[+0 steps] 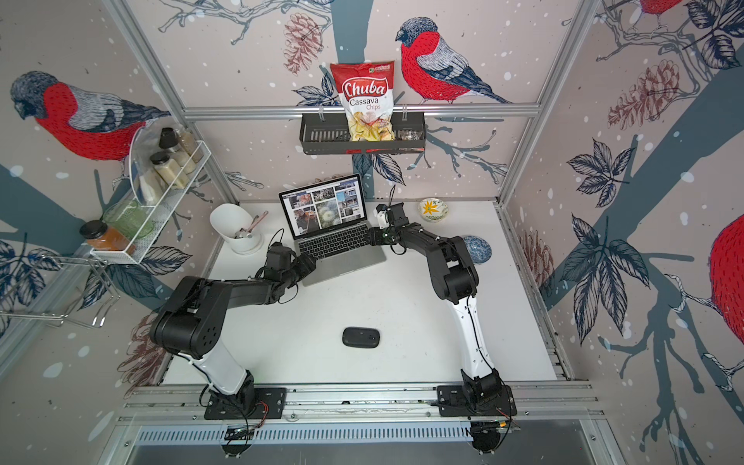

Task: Remove the wireless mouse receiver from the laptop
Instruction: Move the laptop to the center of the board.

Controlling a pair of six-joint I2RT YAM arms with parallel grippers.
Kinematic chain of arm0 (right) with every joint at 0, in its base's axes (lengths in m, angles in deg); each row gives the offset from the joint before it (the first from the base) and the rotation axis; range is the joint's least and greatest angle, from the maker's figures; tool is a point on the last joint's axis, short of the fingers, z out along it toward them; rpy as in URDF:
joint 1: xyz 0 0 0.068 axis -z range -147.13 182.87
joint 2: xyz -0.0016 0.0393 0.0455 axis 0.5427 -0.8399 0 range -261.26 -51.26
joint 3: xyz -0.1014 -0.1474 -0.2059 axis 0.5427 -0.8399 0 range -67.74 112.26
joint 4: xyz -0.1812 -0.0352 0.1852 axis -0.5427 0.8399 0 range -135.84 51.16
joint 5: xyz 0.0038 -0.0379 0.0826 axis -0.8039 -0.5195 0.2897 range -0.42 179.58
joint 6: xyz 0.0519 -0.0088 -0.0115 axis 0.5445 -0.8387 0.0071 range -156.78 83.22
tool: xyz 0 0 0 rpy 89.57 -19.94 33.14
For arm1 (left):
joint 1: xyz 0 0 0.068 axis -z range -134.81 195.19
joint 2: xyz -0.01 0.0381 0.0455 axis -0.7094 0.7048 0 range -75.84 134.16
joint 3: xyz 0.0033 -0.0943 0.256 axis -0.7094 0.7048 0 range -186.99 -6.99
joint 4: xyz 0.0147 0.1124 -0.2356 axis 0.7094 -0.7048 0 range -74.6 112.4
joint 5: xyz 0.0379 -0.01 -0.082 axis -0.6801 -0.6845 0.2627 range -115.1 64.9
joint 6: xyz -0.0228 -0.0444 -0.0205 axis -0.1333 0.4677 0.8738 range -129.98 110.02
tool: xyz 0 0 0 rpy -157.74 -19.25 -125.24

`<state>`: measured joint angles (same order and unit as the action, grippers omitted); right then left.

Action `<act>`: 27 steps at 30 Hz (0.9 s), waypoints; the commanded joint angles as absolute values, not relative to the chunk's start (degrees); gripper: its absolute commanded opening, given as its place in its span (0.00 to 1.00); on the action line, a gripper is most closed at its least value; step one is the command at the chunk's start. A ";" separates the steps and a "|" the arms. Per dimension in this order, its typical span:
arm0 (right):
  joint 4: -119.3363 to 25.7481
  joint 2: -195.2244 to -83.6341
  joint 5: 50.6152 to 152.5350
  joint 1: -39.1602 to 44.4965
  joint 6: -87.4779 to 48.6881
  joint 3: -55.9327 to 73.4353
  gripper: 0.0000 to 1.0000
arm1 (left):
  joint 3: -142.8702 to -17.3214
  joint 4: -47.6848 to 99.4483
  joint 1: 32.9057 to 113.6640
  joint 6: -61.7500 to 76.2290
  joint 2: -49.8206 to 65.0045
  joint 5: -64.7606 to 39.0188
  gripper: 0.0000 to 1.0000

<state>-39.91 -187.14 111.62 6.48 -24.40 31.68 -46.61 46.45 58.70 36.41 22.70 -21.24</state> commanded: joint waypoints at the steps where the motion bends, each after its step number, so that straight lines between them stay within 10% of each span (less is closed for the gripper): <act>1: -34.27 -185.92 112.24 5.26 -22.28 28.48 0.52 | -47.13 39.32 60.70 36.52 23.66 -16.98 0.78; 27: -33.41 -176.70 99.54 1.59 -22.49 15.94 0.59 | -52.52 22.83 63.07 29.73 26.35 -30.64 0.83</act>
<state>-41.20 -177.11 99.36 2.17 -22.87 17.34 -52.92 36.27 62.90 29.98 25.24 -30.97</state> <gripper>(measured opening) 0.595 0.832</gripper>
